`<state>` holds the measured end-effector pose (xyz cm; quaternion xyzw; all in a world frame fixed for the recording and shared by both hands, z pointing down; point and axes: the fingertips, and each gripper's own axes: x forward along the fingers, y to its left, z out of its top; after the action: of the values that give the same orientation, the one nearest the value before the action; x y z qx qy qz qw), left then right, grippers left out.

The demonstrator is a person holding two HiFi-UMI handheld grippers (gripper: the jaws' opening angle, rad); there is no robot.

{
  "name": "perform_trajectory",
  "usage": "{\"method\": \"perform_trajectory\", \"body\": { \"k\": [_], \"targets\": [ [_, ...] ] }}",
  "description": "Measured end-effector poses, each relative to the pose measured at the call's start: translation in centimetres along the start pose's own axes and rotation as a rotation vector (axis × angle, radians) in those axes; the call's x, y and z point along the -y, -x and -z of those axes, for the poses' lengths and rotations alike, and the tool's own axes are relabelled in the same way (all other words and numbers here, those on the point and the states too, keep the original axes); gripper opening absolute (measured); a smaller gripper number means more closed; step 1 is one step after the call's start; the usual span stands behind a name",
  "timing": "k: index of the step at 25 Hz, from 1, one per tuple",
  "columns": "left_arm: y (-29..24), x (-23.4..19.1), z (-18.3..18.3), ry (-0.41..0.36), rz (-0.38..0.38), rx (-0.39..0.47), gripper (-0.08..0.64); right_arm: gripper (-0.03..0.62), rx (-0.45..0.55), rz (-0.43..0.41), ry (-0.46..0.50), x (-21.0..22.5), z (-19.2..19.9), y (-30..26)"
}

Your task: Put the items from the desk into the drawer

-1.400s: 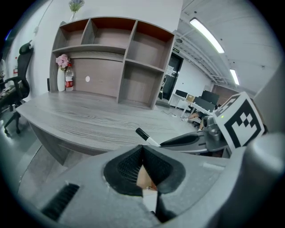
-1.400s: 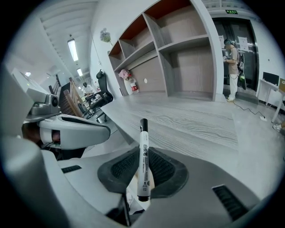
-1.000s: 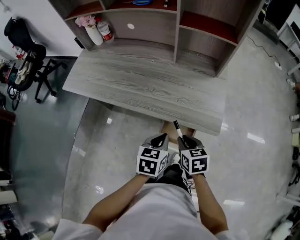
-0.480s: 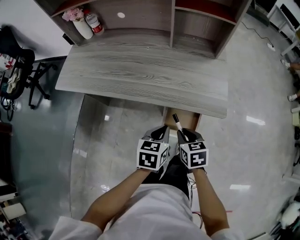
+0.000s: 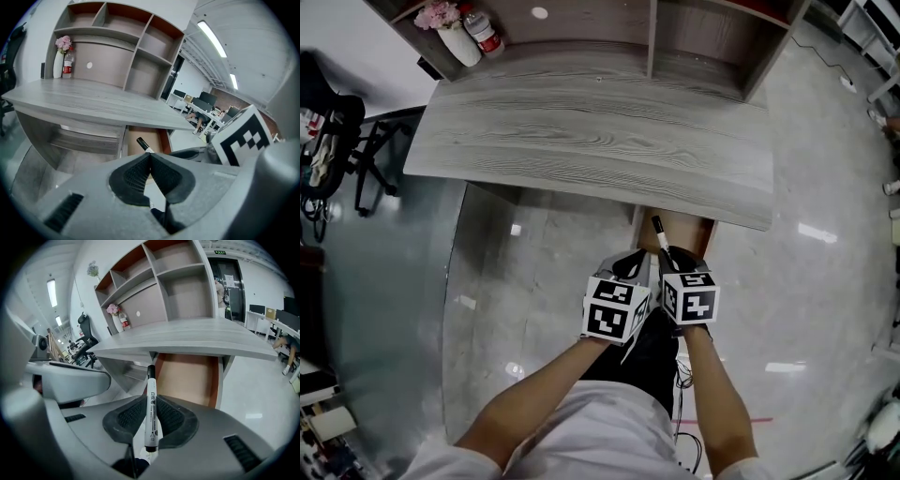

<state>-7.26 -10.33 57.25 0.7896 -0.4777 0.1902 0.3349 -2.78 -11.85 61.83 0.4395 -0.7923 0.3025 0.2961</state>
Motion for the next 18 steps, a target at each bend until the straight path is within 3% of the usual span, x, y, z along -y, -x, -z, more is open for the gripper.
{"method": "perform_trajectory", "body": {
  "k": [7,18],
  "targets": [
    [-0.6,-1.0,0.7,0.046,0.004,0.003,0.003,0.060,-0.020,0.013,-0.037,1.1,0.2,-3.5],
    [0.2,-4.0,2.4,0.100,-0.052,-0.012,0.003,0.060,-0.033,0.010,-0.124,1.9,0.1,-7.7]
  ]
}}
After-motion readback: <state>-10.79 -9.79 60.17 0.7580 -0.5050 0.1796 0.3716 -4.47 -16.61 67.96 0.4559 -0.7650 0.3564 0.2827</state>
